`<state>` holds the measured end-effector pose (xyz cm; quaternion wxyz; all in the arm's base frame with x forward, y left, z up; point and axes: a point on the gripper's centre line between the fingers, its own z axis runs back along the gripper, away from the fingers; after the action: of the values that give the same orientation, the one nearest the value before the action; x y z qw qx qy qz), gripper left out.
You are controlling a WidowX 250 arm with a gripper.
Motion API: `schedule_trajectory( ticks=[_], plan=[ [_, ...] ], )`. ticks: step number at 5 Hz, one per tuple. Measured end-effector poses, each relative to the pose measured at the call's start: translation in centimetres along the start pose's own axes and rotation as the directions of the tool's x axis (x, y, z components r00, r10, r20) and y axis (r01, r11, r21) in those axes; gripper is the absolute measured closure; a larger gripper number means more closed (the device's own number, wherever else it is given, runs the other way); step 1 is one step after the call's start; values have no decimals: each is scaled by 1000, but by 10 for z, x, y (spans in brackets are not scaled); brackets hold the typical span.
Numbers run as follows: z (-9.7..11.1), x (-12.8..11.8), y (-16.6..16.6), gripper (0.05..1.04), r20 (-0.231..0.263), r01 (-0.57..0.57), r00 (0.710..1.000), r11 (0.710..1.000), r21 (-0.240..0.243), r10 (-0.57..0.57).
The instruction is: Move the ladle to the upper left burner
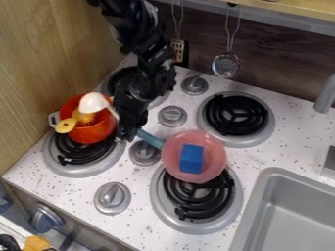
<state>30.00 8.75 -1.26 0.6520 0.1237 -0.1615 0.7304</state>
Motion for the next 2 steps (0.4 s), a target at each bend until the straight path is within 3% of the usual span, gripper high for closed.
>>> schedule_trajectory(
  ticks=[2],
  plan=[
    [25, -2, -21, 854, -13, 102, 995, 993, -53, -103]
  ],
)
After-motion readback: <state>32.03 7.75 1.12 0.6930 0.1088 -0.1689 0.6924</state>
